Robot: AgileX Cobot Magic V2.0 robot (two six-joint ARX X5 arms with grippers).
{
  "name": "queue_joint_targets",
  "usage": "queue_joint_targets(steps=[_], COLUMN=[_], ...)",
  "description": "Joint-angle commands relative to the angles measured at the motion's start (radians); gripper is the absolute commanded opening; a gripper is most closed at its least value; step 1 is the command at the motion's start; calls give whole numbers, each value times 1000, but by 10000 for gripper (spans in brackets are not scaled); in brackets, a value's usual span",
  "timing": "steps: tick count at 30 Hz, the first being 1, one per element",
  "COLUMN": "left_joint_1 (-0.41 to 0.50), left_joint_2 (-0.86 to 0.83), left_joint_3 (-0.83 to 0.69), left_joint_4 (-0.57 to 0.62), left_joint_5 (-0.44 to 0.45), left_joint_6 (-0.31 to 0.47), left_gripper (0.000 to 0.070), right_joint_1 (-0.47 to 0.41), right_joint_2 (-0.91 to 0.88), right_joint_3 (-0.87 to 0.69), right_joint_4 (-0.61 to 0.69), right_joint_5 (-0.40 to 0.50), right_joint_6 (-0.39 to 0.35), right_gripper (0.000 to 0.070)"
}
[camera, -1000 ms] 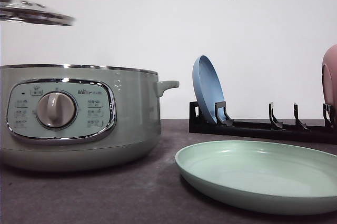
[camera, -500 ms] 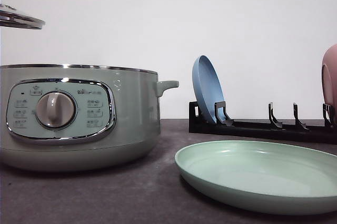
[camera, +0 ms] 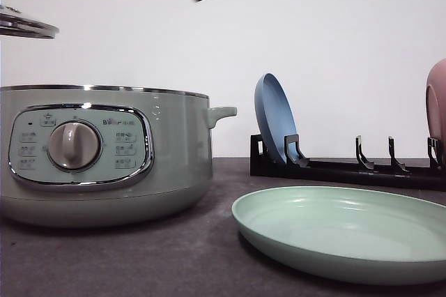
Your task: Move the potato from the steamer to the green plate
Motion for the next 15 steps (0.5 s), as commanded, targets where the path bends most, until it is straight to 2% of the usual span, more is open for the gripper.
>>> queue_joint_targets(steps=[1, 7, 15], left_joint_1=[4, 7, 7], left_joint_2=[-9, -9, -9], left_joint_3=[42, 42, 42], left_joint_4=[34, 34, 34], left_joint_5=[-5, -5, -5], left_joint_6=[-9, -12, -12], left_gripper=[1, 1, 1], right_joint_1=[19, 54, 83], right_joint_2=[72, 242, 364], right_joint_3=[71, 199, 212], right_joint_4=[1, 3, 17], right_joint_5=[-1, 7, 66], right_joint_6=[-6, -5, -5], right_gripper=[427, 427, 428])
